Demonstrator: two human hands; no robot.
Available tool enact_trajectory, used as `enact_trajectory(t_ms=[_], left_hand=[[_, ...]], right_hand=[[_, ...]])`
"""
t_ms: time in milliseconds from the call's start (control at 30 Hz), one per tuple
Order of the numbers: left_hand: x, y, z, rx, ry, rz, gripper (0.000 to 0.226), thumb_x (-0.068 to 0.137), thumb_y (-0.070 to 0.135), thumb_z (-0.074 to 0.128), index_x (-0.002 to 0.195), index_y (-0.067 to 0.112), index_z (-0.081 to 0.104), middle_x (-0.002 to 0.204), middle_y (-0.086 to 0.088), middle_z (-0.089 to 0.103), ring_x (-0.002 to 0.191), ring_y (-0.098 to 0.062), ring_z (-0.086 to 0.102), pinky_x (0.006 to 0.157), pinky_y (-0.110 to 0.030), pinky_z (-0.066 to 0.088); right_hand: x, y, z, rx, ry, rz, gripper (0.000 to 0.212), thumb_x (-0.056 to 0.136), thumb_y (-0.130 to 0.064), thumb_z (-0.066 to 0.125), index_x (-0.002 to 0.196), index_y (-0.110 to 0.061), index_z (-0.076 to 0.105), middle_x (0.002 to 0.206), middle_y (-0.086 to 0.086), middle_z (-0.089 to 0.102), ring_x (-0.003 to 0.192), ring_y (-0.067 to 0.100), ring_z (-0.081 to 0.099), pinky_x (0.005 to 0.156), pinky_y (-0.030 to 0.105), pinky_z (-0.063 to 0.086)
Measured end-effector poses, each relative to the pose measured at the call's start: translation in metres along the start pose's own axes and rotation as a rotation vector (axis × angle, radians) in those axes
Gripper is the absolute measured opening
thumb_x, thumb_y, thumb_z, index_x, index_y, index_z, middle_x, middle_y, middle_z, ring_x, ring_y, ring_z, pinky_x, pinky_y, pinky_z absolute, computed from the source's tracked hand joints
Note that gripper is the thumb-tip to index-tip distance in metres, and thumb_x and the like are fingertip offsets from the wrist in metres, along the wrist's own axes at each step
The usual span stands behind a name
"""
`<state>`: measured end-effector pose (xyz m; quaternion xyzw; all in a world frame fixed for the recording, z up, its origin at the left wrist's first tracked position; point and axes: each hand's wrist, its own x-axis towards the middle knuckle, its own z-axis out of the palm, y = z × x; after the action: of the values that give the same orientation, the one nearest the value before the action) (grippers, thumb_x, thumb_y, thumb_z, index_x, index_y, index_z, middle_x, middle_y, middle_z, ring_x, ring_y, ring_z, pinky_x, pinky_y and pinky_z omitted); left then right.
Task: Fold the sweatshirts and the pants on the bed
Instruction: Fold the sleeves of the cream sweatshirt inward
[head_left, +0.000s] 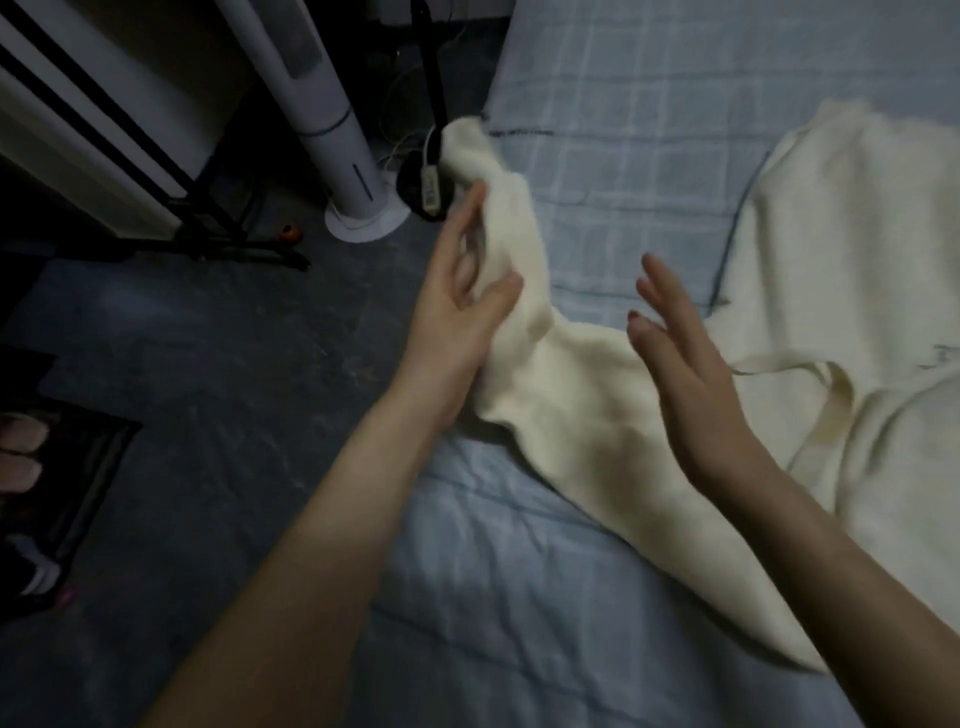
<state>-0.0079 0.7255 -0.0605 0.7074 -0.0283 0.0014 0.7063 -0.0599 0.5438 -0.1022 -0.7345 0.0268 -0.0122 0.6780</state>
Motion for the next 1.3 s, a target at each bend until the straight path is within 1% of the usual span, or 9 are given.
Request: enact_trajectory(t_ms=[133, 267, 367, 467, 567, 667, 800, 933, 1300], left_hand=[[-0.020, 0.020, 0.093, 0.157, -0.349, 0.150, 0.064, 0.090, -0.015, 0.050, 0.148, 0.006, 0.033, 0.153, -0.005, 0.038, 0.144, -0.017, 0.035, 0.119, -0.034, 0.029], [-0.055, 0.015, 0.198, 0.306, -0.526, 0.200, 0.061, 0.087, -0.011, 0.053, 0.145, 0.002, 0.040, 0.147, -0.006, 0.046, 0.136, -0.002, 0.037, 0.114, -0.016, 0.026], [-0.090, -0.005, 0.266, 0.388, -0.733, 0.205, 0.062, 0.090, -0.006, 0.055, 0.147, 0.013, 0.040, 0.148, -0.008, 0.047, 0.136, -0.013, 0.042, 0.113, -0.019, 0.031], [-0.118, -0.028, 0.305, 0.451, -0.928, 0.131, 0.061, 0.094, 0.004, 0.058, 0.149, 0.025, 0.041, 0.150, -0.003, 0.045, 0.139, -0.011, 0.037, 0.113, -0.022, 0.030], [-0.122, -0.046, 0.307, 0.530, -0.738, 0.220, 0.048, 0.094, 0.007, 0.056, 0.141, 0.016, 0.051, 0.147, -0.006, 0.049, 0.139, -0.018, 0.041, 0.116, -0.026, 0.027], [-0.103, -0.067, 0.292, 1.061, -0.442, 0.374, 0.051, 0.098, 0.030, 0.036, 0.148, 0.021, 0.041, 0.154, -0.005, 0.041, 0.143, -0.030, 0.034, 0.118, -0.044, 0.019], [-0.098, -0.105, 0.289, 1.375, -0.528, 0.277, 0.057, 0.098, 0.049, 0.019, 0.154, 0.039, 0.019, 0.164, 0.003, 0.016, 0.151, -0.027, 0.009, 0.119, -0.055, 0.002], [-0.100, -0.140, 0.293, 1.446, -0.543, 0.356, 0.055, 0.101, 0.048, 0.024, 0.155, 0.037, 0.019, 0.164, -0.002, 0.016, 0.151, -0.030, 0.014, 0.118, -0.059, 0.007], [-0.119, -0.144, 0.299, 1.368, -0.498, 0.344, 0.061, 0.098, 0.051, 0.027, 0.155, 0.034, 0.019, 0.165, -0.003, 0.009, 0.151, -0.031, 0.008, 0.118, -0.059, 0.006]], right_hand=[[0.005, -0.049, -0.068, 0.246, 0.090, -0.065, 0.061, 0.090, -0.037, 0.055, 0.144, -0.045, 0.026, 0.153, -0.006, 0.041, 0.137, 0.007, 0.044, 0.113, 0.034, 0.038], [-0.023, -0.051, -0.169, 0.385, 0.242, -0.083, 0.063, 0.090, -0.019, 0.061, 0.146, -0.024, 0.036, 0.115, -0.003, 0.065, 0.104, 0.012, 0.064, 0.082, 0.024, 0.054], [-0.058, -0.025, -0.245, 0.246, 0.429, -0.030, 0.027, 0.086, -0.013, 0.063, 0.111, -0.022, 0.058, 0.085, -0.005, 0.061, 0.076, 0.010, 0.054, 0.067, 0.029, 0.044], [-0.093, 0.016, -0.299, -0.105, 0.600, 0.093, 0.030, 0.089, -0.004, 0.062, 0.110, -0.024, 0.063, 0.100, 0.002, 0.064, 0.084, 0.007, 0.060, 0.078, 0.034, 0.048], [-0.118, 0.041, -0.329, -0.382, 0.625, 0.108, 0.052, 0.090, -0.004, 0.061, 0.139, -0.019, 0.051, 0.138, -0.001, 0.057, 0.121, 0.011, 0.057, 0.106, 0.032, 0.045], [-0.113, 0.051, -0.334, -0.808, 0.447, -0.141, 0.055, 0.091, -0.022, 0.053, 0.146, -0.015, 0.046, 0.148, 0.005, 0.049, 0.137, 0.020, 0.042, 0.116, 0.034, 0.030], [-0.095, 0.078, -0.322, -1.266, 0.127, -0.183, 0.058, 0.096, -0.037, 0.042, 0.153, -0.030, 0.033, 0.160, 0.003, 0.033, 0.148, 0.031, 0.024, 0.119, 0.053, 0.017], [-0.100, 0.123, -0.329, -1.262, 0.088, -0.037, 0.061, 0.099, -0.043, 0.038, 0.156, -0.039, 0.016, 0.165, -0.005, 0.016, 0.152, 0.025, 0.015, 0.119, 0.054, 0.015], [-0.135, 0.142, -0.343, -1.186, 0.301, 0.051, 0.061, 0.097, -0.050, 0.036, 0.155, -0.035, 0.025, 0.161, -0.005, 0.028, 0.150, 0.022, 0.022, 0.119, 0.052, 0.016]])
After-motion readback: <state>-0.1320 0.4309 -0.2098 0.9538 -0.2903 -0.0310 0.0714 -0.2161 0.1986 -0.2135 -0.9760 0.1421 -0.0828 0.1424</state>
